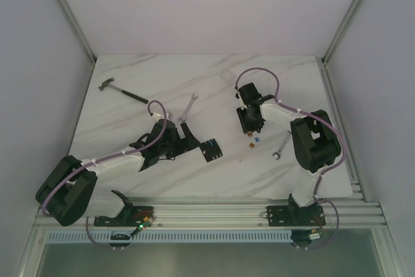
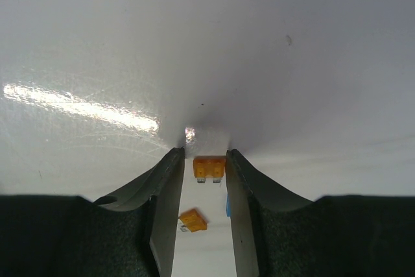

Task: Snap on the fuse box
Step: Pick up the fuse from the center of the board.

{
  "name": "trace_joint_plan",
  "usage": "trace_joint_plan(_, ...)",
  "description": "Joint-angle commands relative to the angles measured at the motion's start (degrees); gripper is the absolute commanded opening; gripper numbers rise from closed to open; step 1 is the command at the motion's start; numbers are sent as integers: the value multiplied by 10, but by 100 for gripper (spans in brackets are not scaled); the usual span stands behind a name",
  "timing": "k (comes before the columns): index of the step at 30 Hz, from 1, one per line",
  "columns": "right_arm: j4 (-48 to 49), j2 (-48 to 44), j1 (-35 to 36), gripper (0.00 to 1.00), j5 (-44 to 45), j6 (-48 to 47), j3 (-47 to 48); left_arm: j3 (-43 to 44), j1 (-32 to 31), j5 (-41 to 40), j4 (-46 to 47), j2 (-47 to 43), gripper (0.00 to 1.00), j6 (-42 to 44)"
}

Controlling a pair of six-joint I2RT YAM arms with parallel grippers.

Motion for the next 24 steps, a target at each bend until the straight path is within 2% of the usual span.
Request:
trace_joint_plan(1,-36,18,4,39,17,2,5,-1,2,-2,-9,-2,100,6)
trace_joint_plan(24,-51,11,3,38,15,-5,-1,-6,2,0,-9,-4,100,3)
